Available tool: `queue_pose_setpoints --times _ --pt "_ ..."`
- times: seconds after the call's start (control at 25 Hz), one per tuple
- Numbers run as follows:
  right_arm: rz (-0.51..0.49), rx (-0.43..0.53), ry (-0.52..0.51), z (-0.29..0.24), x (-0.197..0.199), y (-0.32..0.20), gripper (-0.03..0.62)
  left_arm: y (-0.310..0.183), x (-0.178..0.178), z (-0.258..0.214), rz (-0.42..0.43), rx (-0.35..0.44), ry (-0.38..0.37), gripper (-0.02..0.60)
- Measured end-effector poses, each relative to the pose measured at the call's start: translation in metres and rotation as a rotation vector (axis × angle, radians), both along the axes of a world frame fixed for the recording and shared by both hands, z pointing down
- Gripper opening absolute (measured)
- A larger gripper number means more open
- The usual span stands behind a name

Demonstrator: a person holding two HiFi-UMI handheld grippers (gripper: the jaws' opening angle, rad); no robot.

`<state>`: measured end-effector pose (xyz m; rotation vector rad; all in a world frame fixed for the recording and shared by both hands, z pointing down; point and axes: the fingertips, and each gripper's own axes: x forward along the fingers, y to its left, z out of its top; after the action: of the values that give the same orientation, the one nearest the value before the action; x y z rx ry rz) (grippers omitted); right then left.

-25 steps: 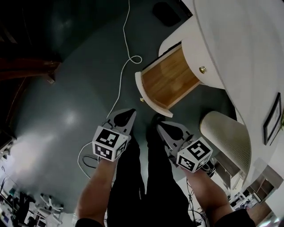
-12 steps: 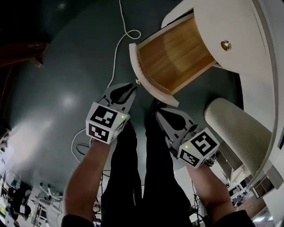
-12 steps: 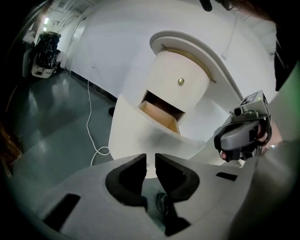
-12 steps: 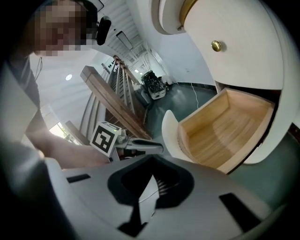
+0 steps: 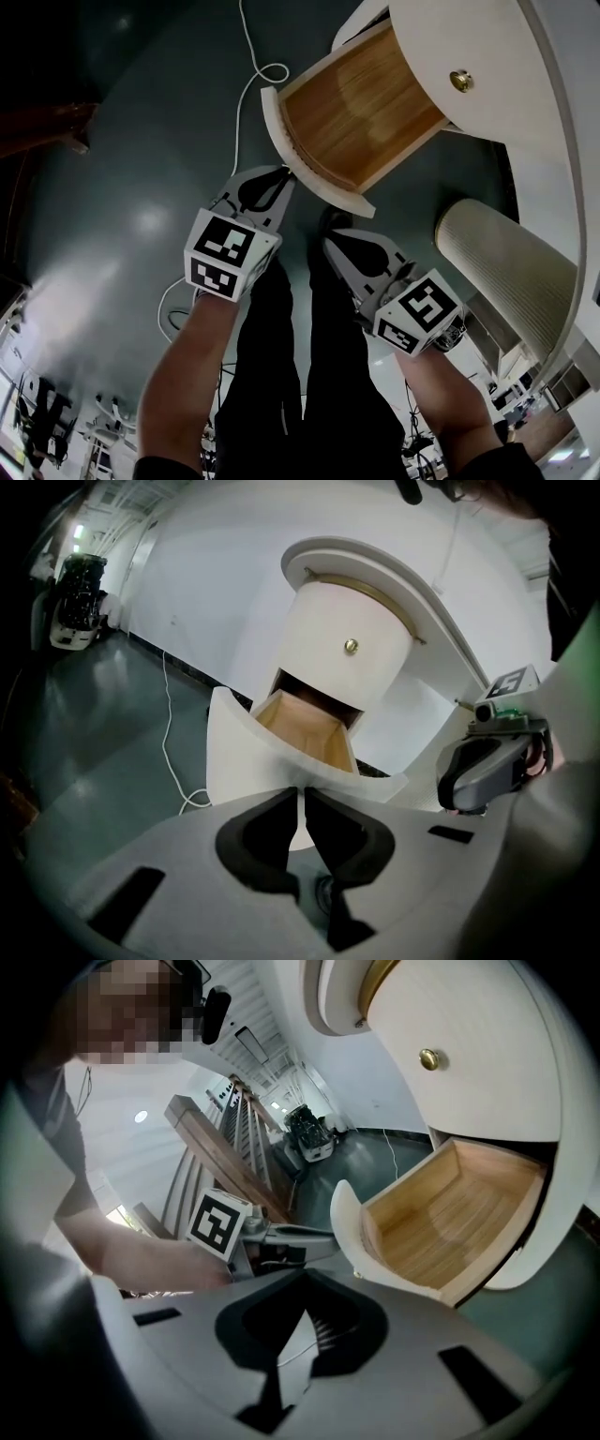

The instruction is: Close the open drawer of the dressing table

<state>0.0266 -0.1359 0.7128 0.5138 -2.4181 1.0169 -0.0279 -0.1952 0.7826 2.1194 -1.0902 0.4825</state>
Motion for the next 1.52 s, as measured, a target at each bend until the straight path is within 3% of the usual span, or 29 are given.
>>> queue_pose_setpoints --times 0.32,0.48,0.68,1.2,1.52 --pt "0.016 0.011 0.011 0.002 0.022 -0.014 0.006 -0.029 0.024 0.002 -0.049 -0.029 0.055 0.006" --pt "0.010 0.027 0.033 0.009 0.038 -0.028 0.006 -0.049 0.040 0.002 -0.052 0.007 0.050 0.000" --pt "0.024 0.029 0.046 0.016 0.046 -0.033 0.006 -0.069 0.054 0.001 0.002 0.056 0.026 0.000" --pt "-0.003 0.047 0.044 -0.003 0.066 -0.048 0.006 -0.105 0.080 0.001 0.124 0.035 -0.052 0.003" --pt "0.006 0.078 0.075 -0.013 0.094 -0.062 0.006 -0.146 0.108 -0.003 0.181 0.110 -0.022 0.005"
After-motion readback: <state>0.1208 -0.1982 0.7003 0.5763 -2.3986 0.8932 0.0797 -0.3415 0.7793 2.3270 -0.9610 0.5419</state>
